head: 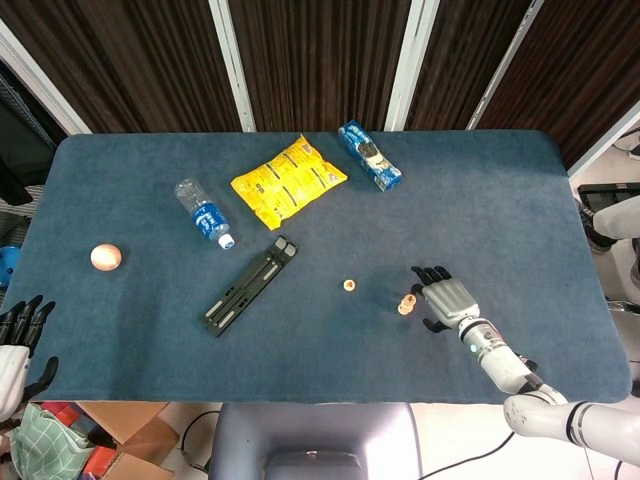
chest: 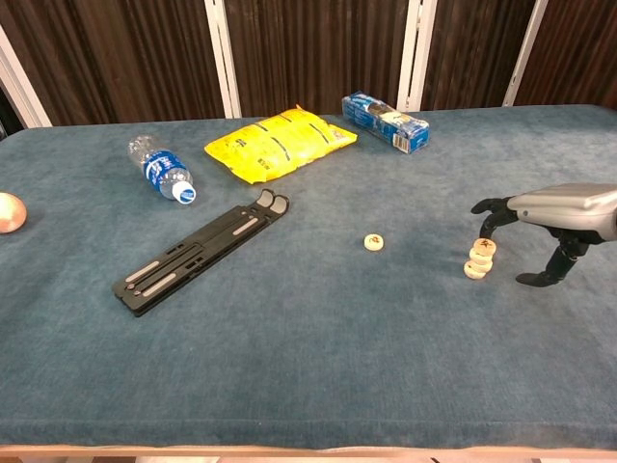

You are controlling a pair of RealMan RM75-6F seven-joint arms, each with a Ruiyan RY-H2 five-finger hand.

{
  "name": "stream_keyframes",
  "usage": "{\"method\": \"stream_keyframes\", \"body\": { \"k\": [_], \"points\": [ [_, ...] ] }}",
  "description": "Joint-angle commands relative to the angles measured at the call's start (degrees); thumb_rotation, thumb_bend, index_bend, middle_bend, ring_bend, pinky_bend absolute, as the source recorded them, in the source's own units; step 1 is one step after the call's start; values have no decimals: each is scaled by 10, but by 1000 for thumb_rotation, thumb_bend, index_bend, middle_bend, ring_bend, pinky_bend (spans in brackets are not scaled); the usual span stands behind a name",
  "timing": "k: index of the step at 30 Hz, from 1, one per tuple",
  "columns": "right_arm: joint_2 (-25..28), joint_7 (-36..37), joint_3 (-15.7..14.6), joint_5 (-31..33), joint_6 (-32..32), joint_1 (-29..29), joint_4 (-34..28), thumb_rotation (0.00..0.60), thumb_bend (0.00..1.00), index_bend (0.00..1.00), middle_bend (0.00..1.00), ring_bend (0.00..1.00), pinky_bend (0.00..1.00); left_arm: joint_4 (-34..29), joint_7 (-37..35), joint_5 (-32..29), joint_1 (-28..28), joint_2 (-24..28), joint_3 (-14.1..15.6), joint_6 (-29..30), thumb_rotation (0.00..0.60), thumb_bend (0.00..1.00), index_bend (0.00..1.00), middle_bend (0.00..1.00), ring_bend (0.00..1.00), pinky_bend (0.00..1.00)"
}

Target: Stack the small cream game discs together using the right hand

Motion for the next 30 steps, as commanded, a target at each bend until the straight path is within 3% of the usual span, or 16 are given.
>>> {"method": "stream_keyframes", "body": {
  "k": [1, 30],
  "points": [
    [-2, -2, -1, -2, 4, 0, 0, 600, 458, 429, 0, 0, 0, 0, -1, 1, 0, 1, 0, 0, 600, 425, 6, 0, 0, 129],
    [-6, -35, -9, 4, 25, 6, -24, 600, 458, 433, 0, 0, 0, -1, -9, 3, 1, 4, 0, 3, 600, 426, 6, 0, 0, 129]
  ]
}}
